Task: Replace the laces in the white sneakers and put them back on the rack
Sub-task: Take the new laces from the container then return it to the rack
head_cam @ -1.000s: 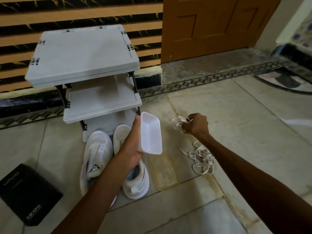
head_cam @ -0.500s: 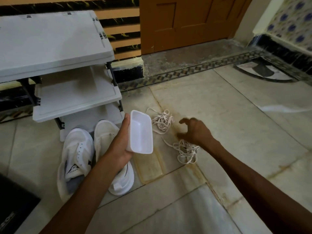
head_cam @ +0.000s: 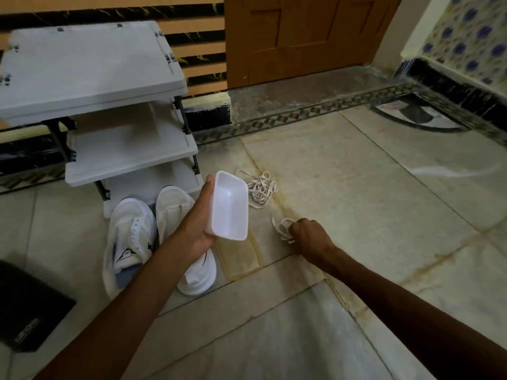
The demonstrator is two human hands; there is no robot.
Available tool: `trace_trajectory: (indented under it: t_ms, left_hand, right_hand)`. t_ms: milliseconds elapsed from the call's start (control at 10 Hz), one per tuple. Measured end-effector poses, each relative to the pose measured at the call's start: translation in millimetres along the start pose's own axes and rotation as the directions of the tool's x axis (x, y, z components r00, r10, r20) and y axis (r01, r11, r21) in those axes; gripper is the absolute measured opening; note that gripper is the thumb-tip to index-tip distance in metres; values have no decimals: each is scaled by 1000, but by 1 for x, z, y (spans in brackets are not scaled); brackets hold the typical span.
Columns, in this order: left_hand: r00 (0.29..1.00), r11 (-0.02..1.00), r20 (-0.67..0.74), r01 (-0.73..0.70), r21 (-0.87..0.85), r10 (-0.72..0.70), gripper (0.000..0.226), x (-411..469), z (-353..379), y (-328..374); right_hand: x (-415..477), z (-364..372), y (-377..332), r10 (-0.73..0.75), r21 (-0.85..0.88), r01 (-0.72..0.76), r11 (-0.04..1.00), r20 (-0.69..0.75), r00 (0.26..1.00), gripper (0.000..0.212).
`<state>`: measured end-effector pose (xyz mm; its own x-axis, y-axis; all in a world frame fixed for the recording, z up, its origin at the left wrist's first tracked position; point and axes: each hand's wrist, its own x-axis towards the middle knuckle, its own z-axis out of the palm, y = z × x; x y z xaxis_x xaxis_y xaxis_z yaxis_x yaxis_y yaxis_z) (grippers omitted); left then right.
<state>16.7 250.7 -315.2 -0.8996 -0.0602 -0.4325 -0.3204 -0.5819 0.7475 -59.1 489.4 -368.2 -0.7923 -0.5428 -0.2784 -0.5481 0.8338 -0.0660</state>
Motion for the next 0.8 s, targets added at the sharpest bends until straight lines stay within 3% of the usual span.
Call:
trace_trajectory:
  t_ms: [100,200,300,400,500,600,700,800]
  left_hand:
    - [1000,999,8,-30,16,29,51,-6,0,5]
    - [998,998,-50,-44,47,47,54,-11,0,9]
    - [994,997,-107,-24,71,31,57,-12,-3,10]
    - [989,997,-142,-28,73,38,56,-17,1,8]
    - [988,999,-150,12,-49,-20,57,-21,2,0]
    - [979,967,-192,14,-254,-65,54,-26,6,-1]
    - [978,964,-208,-27,-263,-30,58,-29,0,-2]
    - [986,949,-168,-49,-313,-4,54,-28,-19,-2]
  right_hand:
    - [1,-24,5,107,300,-121,946,62,992,27]
    - [-13,-78,-9,15,727,-65,683,74,997,12]
    - [-28,-132,-35,-144,947,-56,315,106,984,14]
    - [-15,-153,-67,-170,943,-70,325,131,977,19]
    - [5,-147,-105,-14,834,-86,545,112,994,21]
    - [9,-145,-139,17,553,-38,832,42,999,34]
    - [6,-153,-157,-43,527,-26,849,120,992,32]
    - [0,-165,-156,-14,543,-19,839,57,998,13]
